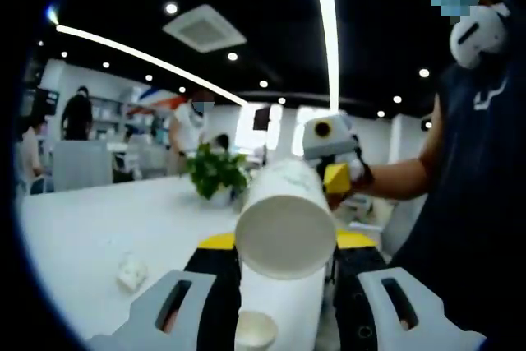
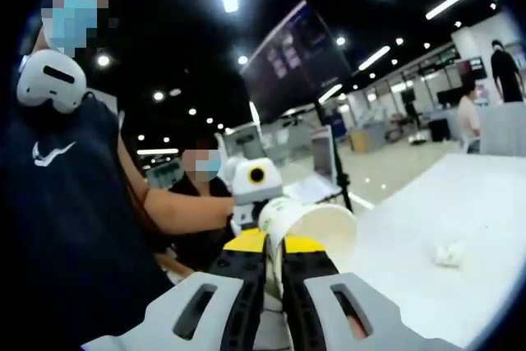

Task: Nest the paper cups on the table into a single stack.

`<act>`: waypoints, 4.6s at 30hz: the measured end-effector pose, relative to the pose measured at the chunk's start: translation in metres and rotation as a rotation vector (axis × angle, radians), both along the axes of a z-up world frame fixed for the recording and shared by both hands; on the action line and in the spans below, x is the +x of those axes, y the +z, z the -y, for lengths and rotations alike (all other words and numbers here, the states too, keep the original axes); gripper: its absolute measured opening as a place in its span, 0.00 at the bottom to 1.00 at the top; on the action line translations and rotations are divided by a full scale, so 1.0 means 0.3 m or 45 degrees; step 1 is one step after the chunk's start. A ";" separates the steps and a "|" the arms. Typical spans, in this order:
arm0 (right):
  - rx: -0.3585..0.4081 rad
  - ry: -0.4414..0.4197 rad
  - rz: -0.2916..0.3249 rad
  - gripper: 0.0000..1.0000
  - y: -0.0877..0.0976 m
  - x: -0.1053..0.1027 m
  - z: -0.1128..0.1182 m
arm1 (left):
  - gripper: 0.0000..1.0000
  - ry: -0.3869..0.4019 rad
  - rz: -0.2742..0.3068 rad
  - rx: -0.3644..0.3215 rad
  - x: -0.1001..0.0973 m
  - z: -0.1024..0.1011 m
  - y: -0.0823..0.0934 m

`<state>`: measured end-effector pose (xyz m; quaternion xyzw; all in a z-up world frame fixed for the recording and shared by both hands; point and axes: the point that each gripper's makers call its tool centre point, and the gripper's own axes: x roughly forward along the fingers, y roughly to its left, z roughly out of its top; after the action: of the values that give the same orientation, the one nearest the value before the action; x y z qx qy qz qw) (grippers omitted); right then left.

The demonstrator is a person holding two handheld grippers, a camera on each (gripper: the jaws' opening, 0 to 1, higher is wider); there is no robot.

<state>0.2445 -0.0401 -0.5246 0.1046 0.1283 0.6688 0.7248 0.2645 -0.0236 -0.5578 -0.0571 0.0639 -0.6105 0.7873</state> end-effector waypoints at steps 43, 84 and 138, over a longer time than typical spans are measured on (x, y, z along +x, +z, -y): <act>-1.068 0.327 0.435 0.00 0.022 0.003 -0.011 | 0.98 0.515 -0.011 0.257 0.130 -0.291 -0.183; -1.633 0.365 0.440 0.00 -0.038 0.045 -0.017 | 0.98 0.602 -0.018 0.351 0.152 -0.395 -0.258; -1.651 0.208 0.168 0.00 -0.363 0.030 -0.018 | 0.98 0.603 -0.038 0.347 0.144 -0.379 -0.289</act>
<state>0.2535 -0.0346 -0.6336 -0.4050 0.4681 0.5136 0.5942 0.3076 0.0901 -0.6445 0.0271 0.1419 -0.3941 0.9076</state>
